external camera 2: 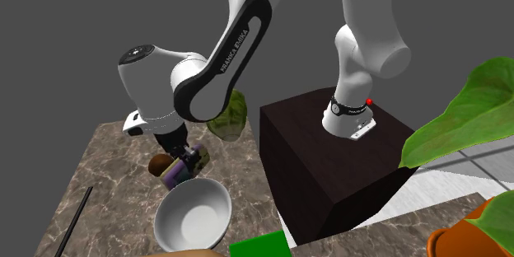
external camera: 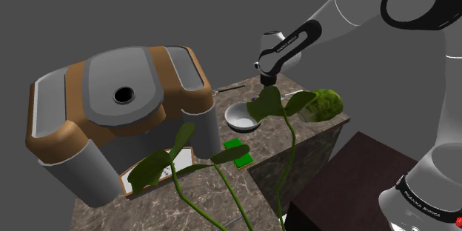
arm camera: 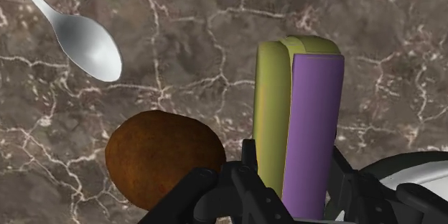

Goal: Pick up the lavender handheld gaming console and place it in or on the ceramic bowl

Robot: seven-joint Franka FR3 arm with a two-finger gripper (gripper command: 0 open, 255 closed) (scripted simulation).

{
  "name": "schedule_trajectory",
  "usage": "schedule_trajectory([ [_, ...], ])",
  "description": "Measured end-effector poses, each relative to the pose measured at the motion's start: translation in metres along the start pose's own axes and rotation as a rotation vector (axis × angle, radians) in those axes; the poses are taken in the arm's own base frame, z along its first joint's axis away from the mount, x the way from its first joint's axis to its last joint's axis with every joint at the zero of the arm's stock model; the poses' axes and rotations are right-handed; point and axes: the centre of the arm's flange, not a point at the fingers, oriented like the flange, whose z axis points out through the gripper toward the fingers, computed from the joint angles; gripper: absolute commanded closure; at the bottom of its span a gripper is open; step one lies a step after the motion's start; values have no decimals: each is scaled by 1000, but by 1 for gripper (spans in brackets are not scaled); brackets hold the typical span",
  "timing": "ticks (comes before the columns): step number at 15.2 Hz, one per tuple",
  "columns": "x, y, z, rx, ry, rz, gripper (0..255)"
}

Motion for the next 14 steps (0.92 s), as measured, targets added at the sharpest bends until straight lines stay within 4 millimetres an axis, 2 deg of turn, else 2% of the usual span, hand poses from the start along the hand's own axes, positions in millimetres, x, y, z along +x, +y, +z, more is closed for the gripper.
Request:
schedule_trajectory([
  [7,1,-1,-39,0,0,0,255],
  [8,1,-1,-39,0,0,0,0],
  [10,-5,-1,-43,-1,17,6,0],
  [12,-27,-2,-61,-9,75,26,0],
  [14,-37,-4,-66,-14,105,37,0],
])
